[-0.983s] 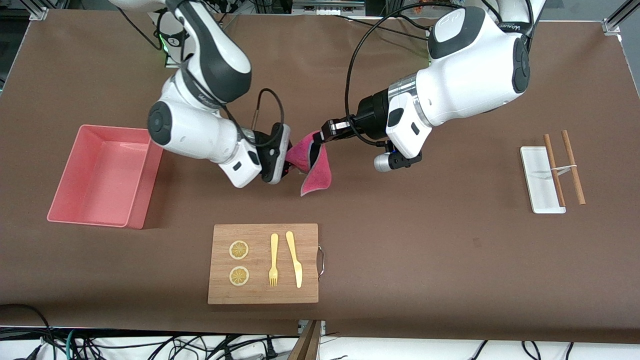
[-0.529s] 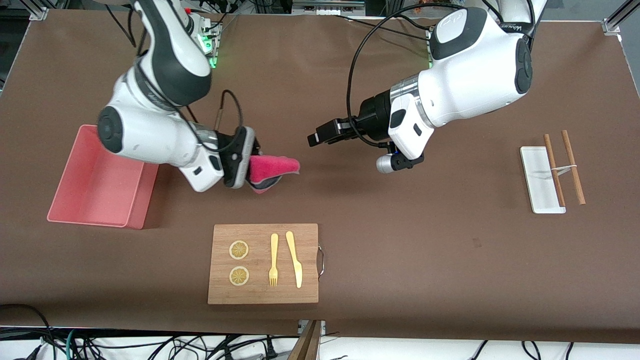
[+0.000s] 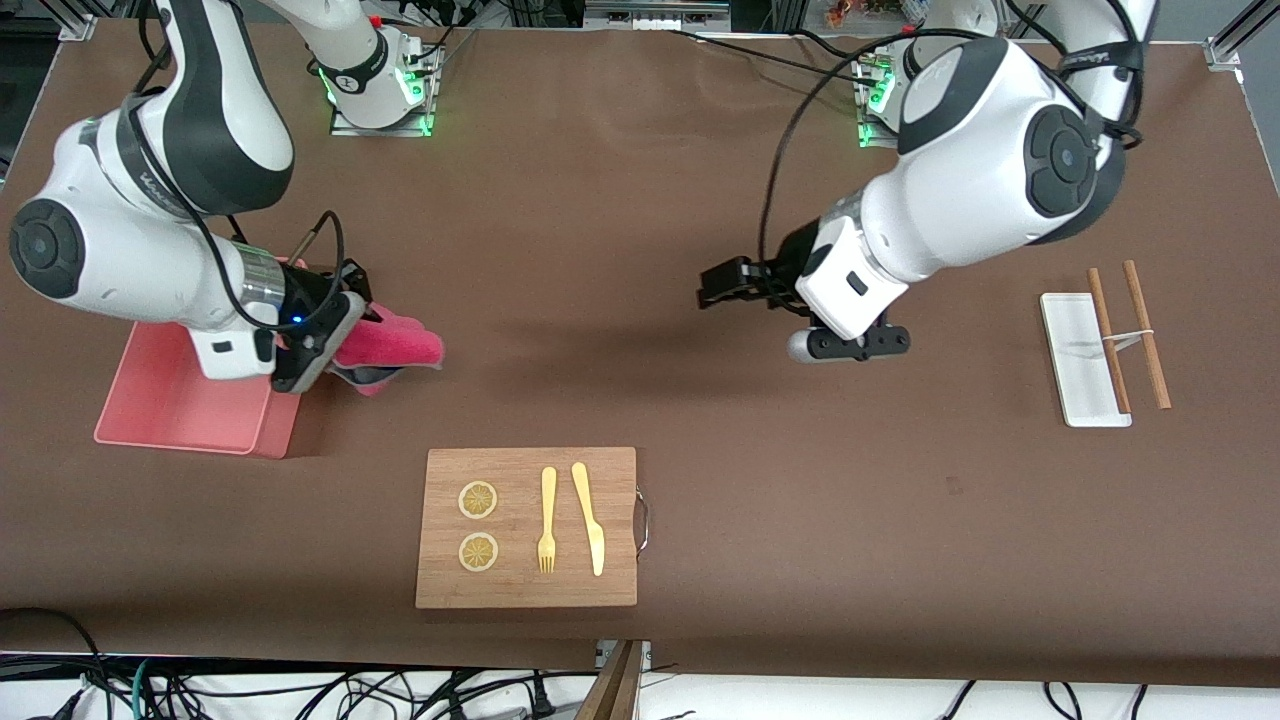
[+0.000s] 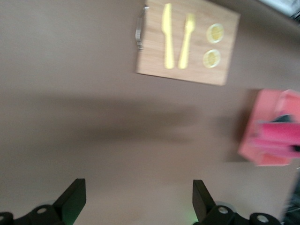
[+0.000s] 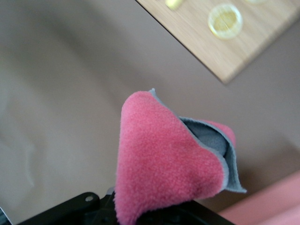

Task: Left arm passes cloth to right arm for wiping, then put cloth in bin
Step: 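Lower the cloth to the table with the right gripper while the left withdraws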

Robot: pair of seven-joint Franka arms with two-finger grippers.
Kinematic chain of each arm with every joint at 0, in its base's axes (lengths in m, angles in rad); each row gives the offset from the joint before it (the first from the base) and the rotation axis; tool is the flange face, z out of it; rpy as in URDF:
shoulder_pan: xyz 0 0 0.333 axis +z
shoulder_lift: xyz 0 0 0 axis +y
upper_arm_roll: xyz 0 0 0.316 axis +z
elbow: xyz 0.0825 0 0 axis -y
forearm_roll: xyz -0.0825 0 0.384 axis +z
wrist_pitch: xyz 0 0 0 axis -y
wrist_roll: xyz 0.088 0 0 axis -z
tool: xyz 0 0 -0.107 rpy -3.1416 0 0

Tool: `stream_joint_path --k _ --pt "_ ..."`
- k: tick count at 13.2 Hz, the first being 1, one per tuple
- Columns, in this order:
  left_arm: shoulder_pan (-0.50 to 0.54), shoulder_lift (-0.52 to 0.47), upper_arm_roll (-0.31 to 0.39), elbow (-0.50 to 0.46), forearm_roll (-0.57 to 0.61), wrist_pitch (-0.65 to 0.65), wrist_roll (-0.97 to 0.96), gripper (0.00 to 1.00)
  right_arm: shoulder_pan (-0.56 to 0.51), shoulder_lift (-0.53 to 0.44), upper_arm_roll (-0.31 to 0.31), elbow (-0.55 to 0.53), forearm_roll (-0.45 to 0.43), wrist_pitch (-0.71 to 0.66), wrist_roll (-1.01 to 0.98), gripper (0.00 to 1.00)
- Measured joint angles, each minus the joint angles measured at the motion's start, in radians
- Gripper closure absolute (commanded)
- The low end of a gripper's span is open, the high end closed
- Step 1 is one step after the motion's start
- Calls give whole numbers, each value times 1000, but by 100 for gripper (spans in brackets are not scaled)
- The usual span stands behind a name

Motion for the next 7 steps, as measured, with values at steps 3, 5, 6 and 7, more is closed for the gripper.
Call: stream_joint_path --k 3,5,6,7 --pt "58 -9 0 6 206 -144 192 0 0 -69 1 -79 -107 -10 282 100" --pt "85 -36 1 14 296 -204 307 0 0 -81 1 -140 -173 9 436 100" --pt "109 -56 2 17 316 -233 377 0 0 -79 1 -179 -183 46 482 100" --pt "142 -78 4 18 322 -260 456 0 1 -73 1 -220 -186 96 512 100"
